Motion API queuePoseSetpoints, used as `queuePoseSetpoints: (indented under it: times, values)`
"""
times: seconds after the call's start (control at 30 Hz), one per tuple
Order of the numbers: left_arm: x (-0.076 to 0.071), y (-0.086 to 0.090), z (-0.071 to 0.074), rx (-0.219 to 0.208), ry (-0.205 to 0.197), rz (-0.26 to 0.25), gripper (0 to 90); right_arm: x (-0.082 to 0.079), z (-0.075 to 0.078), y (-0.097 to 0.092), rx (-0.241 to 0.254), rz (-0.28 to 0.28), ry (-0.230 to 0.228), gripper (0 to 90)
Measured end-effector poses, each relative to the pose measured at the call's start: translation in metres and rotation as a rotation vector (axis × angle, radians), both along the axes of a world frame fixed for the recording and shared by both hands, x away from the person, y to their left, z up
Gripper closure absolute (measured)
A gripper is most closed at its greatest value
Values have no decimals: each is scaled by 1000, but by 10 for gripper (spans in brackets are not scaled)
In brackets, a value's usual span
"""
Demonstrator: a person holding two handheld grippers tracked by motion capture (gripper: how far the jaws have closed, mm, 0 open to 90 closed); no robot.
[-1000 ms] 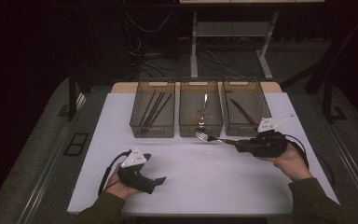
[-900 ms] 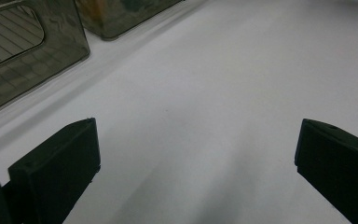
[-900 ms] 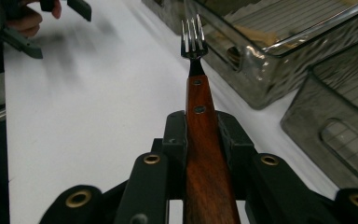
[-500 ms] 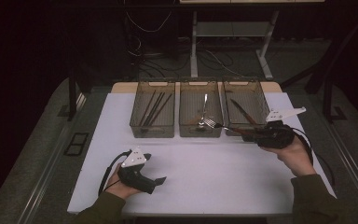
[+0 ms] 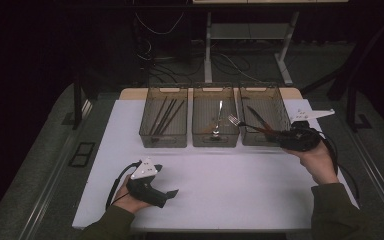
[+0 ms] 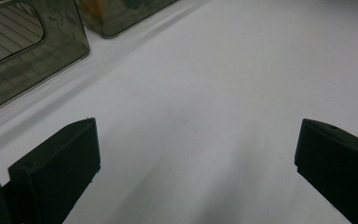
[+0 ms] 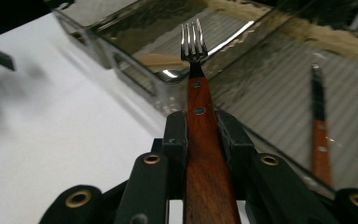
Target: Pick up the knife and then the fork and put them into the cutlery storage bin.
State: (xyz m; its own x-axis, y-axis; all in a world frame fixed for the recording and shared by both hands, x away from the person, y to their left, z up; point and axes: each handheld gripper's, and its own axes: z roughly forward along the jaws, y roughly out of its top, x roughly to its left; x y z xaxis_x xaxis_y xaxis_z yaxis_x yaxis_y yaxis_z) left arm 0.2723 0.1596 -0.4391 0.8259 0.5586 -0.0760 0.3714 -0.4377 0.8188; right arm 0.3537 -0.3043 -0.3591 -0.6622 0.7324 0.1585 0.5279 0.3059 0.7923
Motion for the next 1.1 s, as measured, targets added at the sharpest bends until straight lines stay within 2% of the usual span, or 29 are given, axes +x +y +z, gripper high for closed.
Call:
queuePoseSetpoints:
  times: [0.13, 0.27, 0.37, 0.53, 0.73, 0.8, 0.9, 1.1]
  values:
    - [0, 0, 0, 2, -3, 1, 0, 4, 4, -8, -5, -50, -23, 757]
    - [0, 0, 0, 3, -4, 3, 0, 11, 9, -16, 16, -114, -32, 757]
    - [0, 0, 0, 4, -6, 2, 0, 18, 10, -19, 12, -150, -25, 756]
    - [0, -1, 0, 7, -9, -1, 0, 34, 8, -25, 5, -225, 1, 756]
    - [0, 0, 0, 5, -5, 1, 0, 56, 4, -27, -27, -297, 38, 756]
    - [0, 0, 0, 8, -6, -2, 0, 64, 1, -27, -26, -301, 54, 756]
    - [0, -1, 0, 5, -6, -1, 0, 75, -4, -24, -61, -319, 82, 756]
    - [0, -1, -1, 10, -2, 0, 0, 93, -18, -15, -89, -333, 135, 756]
